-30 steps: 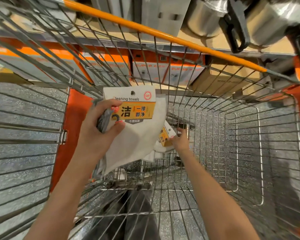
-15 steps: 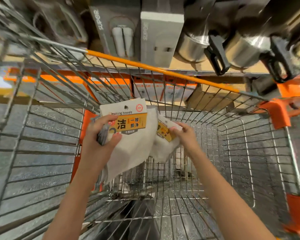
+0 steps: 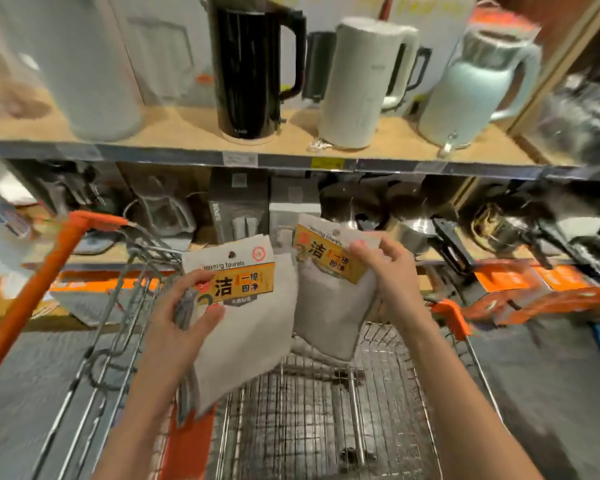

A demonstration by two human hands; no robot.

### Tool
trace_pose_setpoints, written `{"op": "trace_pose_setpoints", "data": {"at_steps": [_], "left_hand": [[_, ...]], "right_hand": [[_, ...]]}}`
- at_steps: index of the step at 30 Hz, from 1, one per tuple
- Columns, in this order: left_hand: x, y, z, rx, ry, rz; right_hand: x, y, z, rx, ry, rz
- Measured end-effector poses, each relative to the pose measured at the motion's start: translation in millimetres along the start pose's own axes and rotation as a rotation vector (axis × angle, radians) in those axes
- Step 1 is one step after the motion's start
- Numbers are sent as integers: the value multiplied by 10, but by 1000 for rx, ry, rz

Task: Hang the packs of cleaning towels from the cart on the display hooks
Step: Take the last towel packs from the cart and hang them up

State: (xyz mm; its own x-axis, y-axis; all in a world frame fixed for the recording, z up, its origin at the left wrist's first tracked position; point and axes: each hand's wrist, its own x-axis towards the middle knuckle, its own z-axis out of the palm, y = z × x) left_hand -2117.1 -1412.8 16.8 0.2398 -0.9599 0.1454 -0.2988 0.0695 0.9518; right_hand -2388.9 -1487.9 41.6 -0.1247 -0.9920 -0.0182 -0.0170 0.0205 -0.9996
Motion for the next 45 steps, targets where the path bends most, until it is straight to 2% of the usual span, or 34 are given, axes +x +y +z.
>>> {"op": "trace_pose_setpoints", "data": {"at_steps": [5,10,14,18,24,28,32,38,42,45], "left_hand": [[127,504,-105,-50,35,132],[205,881,-205,-75,58,203],[237,1077,-257,-114,28,181],[197,1288,-220,-113,37,233],[92,1465,-116,-277,-25,173],[7,1558,-102,-445,-39,124],[-51,1644,-98,-487,-83,118],[-62,1670,-43,-464,-124,123],[-102,1680,11,-511,-182,31],[-126,1661,61,-524,-133,26]], "right_hand": [[-172,-1051,-46,7,-11,-201],[-431,-1772,-108,-30,29,-382],[-574,-2079,-180,15,-27,-403],[-598,-2091,-111,42,-101,-332],[-563,-1803,286,-35,-124,-263],[-566,-1719,369,-27,-31,-331],[-565,-1697,448,-153,59,-387],[-627,-1671,442,-179,63,-402],[-659,-1683,400,-193,65,-421],[-667,-1659,348,-200,62,-422]]}}
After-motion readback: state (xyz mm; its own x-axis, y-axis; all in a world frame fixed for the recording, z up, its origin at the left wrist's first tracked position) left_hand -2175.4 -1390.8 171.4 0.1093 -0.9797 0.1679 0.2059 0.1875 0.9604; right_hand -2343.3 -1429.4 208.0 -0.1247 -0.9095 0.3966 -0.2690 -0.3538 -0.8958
